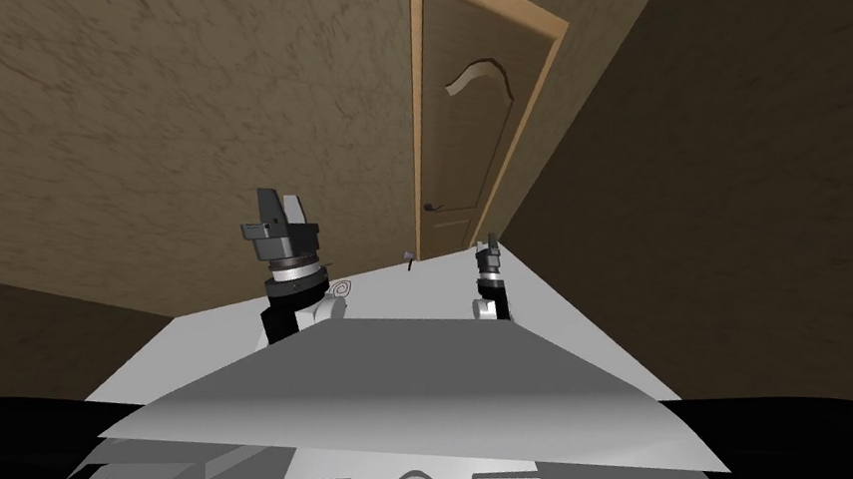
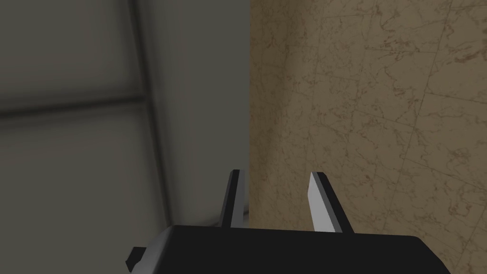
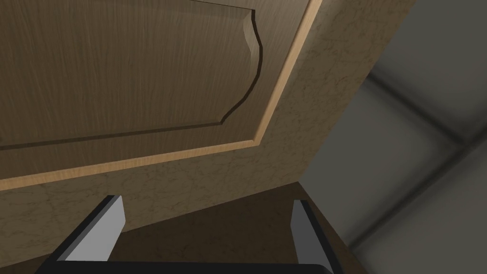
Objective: Pull the door open
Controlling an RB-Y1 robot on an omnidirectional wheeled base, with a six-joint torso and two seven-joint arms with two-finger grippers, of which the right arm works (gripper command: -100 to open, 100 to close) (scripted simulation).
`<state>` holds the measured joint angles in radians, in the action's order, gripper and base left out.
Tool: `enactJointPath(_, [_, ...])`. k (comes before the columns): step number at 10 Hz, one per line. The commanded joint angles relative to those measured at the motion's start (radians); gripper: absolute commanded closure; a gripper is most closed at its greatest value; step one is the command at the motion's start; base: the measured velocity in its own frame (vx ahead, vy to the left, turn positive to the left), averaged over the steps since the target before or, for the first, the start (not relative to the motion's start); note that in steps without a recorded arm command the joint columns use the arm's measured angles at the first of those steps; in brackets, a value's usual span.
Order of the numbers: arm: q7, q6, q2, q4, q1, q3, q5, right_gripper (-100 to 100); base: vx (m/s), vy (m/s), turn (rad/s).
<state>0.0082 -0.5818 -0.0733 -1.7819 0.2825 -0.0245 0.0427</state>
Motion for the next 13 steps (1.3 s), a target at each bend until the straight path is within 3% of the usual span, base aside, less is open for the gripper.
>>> enactJointPath(1, [-0.005, -0.009, -0.007, 0.05, -0.022, 0.0, -0.002, -100, 0.101, -0.011, 0.078])
enactJointPath(5, [-0.019, -0.027, -0.028, 0.177, -0.087, 0.003, -0.005, -100, 0.106, -0.002, 0.074])
enactJointPath(6, [-0.019, -0.027, -0.028, 0.183, -0.087, 0.003, -0.005, -100, 0.062, 0.002, 0.02])
enactJointPath(12, [-0.041, -0.055, -0.058, 0.383, -0.187, 0.008, -0.01, -100, 0.086, -0.01, 0.073])
enactJointPath(13, [-0.041, -0.055, -0.058, 0.39, -0.187, 0.008, -0.01, -100, 0.075, -0.009, 0.022])
